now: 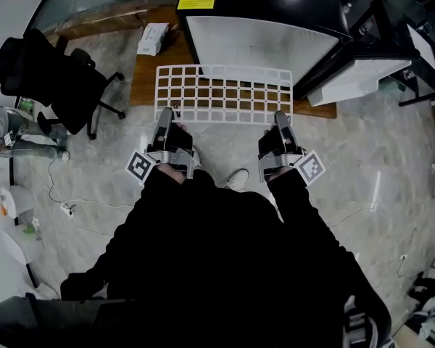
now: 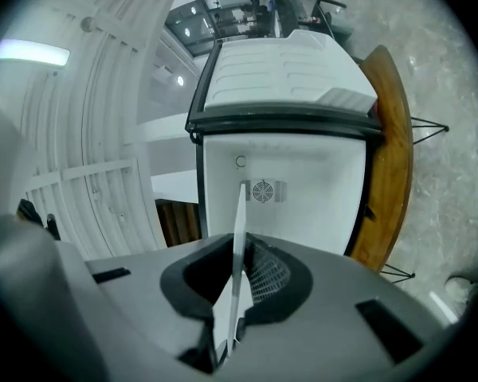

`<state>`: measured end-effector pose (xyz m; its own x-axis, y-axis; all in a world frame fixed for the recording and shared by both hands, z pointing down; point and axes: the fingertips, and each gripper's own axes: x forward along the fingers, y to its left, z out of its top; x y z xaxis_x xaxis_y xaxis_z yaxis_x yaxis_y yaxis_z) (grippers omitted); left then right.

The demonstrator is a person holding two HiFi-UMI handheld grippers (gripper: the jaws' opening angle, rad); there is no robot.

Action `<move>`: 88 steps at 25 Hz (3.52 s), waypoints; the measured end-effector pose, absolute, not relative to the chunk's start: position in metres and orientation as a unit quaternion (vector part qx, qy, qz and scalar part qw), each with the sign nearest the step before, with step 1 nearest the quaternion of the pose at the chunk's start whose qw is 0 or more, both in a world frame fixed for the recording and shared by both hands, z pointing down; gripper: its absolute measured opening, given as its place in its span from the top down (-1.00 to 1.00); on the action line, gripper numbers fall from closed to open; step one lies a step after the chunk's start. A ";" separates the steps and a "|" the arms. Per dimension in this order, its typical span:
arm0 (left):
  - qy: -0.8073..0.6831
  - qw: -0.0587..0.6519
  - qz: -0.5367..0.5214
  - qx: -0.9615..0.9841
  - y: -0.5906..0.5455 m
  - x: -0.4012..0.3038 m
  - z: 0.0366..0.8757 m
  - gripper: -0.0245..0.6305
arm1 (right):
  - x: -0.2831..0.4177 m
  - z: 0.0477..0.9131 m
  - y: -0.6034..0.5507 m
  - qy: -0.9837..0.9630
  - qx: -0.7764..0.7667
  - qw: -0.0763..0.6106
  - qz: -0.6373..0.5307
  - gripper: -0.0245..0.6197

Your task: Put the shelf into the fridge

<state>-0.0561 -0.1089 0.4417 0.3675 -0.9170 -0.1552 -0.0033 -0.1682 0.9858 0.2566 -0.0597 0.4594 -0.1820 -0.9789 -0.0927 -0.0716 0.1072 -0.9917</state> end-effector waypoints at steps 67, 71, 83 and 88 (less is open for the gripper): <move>-0.388 0.552 -0.406 0.616 -0.338 0.083 0.450 0.83 | 0.397 0.458 -0.269 0.486 -0.541 0.523 -0.444 0.83; -0.394 0.549 -0.406 0.615 -0.355 0.086 0.453 0.83 | 0.400 0.461 -0.286 0.483 -0.542 0.526 -0.442 0.83; -0.384 0.516 -0.390 0.659 -0.353 0.086 0.447 0.67 | 0.389 0.457 -0.282 0.518 -0.548 0.486 -0.442 0.77; -0.379 0.460 -0.311 0.740 -0.294 0.088 0.435 0.55 | 0.377 0.456 -0.232 0.550 -0.568 0.421 -0.445 0.75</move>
<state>0.0883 -0.2938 0.4354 0.5201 -0.8469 -0.1109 -0.2749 -0.2889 0.9171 0.3768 -0.2316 0.4561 -0.0015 -0.9991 0.0418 -0.2507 -0.0401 -0.9672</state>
